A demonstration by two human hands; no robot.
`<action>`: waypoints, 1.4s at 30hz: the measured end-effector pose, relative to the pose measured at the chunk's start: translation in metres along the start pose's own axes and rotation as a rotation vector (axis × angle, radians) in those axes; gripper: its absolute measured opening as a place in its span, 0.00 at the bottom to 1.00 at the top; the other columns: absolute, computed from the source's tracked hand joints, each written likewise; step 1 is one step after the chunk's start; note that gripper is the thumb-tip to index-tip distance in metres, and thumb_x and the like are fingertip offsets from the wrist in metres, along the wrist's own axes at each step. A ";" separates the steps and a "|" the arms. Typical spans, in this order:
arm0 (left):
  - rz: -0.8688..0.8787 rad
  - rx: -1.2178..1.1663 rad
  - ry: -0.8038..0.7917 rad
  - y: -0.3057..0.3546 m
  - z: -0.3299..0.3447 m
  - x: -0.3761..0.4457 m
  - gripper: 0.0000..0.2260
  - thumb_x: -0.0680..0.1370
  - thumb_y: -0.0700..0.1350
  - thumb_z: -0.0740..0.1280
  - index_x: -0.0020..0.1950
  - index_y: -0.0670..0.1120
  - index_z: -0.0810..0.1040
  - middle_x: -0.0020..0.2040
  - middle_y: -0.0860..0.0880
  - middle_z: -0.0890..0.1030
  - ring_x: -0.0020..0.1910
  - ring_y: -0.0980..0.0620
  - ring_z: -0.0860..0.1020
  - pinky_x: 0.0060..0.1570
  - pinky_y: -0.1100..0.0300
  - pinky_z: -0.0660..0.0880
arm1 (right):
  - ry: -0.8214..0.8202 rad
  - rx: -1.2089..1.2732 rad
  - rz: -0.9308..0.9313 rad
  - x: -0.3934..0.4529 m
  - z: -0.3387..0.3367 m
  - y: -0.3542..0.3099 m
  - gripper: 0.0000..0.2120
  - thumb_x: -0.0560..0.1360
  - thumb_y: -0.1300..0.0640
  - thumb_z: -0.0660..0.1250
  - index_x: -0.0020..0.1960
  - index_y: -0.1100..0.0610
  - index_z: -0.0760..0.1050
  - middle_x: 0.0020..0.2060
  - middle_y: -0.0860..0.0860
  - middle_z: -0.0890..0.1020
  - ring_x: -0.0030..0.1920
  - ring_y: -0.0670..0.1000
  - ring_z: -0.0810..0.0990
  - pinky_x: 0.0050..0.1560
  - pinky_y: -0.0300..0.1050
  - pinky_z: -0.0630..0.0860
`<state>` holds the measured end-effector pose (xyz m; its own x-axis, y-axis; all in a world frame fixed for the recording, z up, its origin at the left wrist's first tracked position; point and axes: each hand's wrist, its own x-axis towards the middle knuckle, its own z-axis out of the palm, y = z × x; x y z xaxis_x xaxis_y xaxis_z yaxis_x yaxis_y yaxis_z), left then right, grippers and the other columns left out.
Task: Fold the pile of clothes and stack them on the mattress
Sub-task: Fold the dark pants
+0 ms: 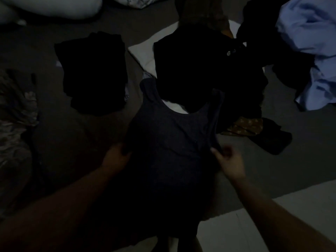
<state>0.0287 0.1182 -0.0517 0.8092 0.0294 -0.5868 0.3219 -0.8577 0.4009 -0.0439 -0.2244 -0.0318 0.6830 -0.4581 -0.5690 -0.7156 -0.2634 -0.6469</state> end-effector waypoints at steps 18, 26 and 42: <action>0.286 0.398 0.059 0.168 -0.055 0.214 0.18 0.79 0.39 0.63 0.69 0.41 0.71 0.66 0.35 0.71 0.64 0.37 0.71 0.65 0.49 0.65 | 0.311 -0.252 -0.367 0.175 -0.035 -0.110 0.16 0.78 0.49 0.63 0.63 0.55 0.75 0.59 0.53 0.79 0.58 0.53 0.77 0.55 0.48 0.74; 0.343 0.363 0.343 0.181 -0.079 0.210 0.11 0.78 0.42 0.63 0.57 0.38 0.74 0.56 0.34 0.75 0.57 0.35 0.73 0.55 0.45 0.71 | 0.061 -0.547 -0.262 0.187 -0.030 -0.120 0.22 0.78 0.48 0.63 0.67 0.59 0.71 0.63 0.57 0.76 0.63 0.58 0.74 0.59 0.45 0.70; 0.612 0.069 0.096 0.107 -0.110 0.056 0.10 0.69 0.31 0.72 0.49 0.40 0.83 0.45 0.45 0.79 0.46 0.58 0.77 0.46 0.78 0.66 | -0.122 -0.216 -0.501 0.034 -0.023 -0.107 0.10 0.71 0.62 0.72 0.39 0.48 0.75 0.38 0.48 0.80 0.42 0.47 0.78 0.46 0.40 0.73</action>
<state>0.1623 0.0845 0.0359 0.8785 -0.4349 -0.1978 -0.2443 -0.7648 0.5962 0.0527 -0.2316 0.0299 0.9501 -0.1340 -0.2817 -0.3042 -0.5974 -0.7420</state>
